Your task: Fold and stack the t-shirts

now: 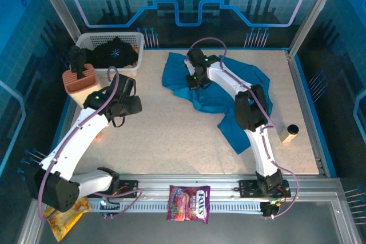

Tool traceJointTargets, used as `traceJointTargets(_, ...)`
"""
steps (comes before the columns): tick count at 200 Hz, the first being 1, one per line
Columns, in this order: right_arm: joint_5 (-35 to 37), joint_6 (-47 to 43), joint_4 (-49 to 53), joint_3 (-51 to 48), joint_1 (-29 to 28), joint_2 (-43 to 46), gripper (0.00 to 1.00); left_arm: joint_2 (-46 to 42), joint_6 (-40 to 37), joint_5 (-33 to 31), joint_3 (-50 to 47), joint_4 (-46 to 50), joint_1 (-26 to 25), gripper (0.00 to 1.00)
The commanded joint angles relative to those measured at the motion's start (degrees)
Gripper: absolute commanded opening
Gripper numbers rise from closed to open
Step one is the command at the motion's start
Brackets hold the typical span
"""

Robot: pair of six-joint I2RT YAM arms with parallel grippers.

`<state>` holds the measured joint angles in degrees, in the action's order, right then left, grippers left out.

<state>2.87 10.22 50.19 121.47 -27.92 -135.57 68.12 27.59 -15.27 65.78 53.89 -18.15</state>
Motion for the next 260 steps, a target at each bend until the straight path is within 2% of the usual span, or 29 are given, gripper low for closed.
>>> traceJointTargets(1,2.65,2.29,6.61,5.54,1.02,-6.38,0.1,1.92,1.13,3.25,-1.61,-0.85,0.66,0.57)
traceJointTargets(15,3.23,2.94,8.17,7.97,1.38,-8.19,0.21,3.55,1.73,5.27,-1.88,-2.27,0.44,0.59)
traceJointTargets(39,3.46,3.71,6.73,5.42,1.42,-5.63,0.28,7.45,2.72,7.87,-0.55,-5.43,-1.58,0.6)
traceJointTargets(58,4.45,4.32,4.6,0.38,1.35,-0.67,0.3,13.36,2.97,9.27,3.12,-7.93,-3.98,0.59)
traceJointTargets(73,5.7,4.76,3.02,-4.31,1.38,4.44,0.3,19.04,3.69,11.95,6.98,-10.83,-4.82,0.55)
traceJointTargets(99,6.72,5.4,-0.35,-14.23,1.42,13.65,0.3,29.85,5.38,15.19,13.32,-17.72,-4.96,0.47)
traceJointTargets(122,7.4,5.91,-2.3,-22.98,1.88,21.62,0.3,40.4,6.23,16.52,20.62,-21.05,-4.79,0.41)
traceJointTargets(150,7.3,6.73,-4.76,-33.17,3.25,30.46,0.3,49.85,7.74,21.62,28.26,-23.97,-4.83,0.34)
traceJointTargets(195,5.8,7.88,-7.19,-43.66,6.4,39.47,0.29,53.62,10.3,19.53,30.68,-24.62,-4.53,0.31)
traceJointTargets(226,5.04,7.84,-7.48,-45.79,7.53,41.6,0.3,55.74,10.73,19.88,31.73,-24.53,-4.26,0.4)
traceJointTargets(260,4.79,7.77,-7.3,-45.71,7.75,42.1,0.3,57.68,11.42,19.49,32.5,-25.31,-4.17,0.42)
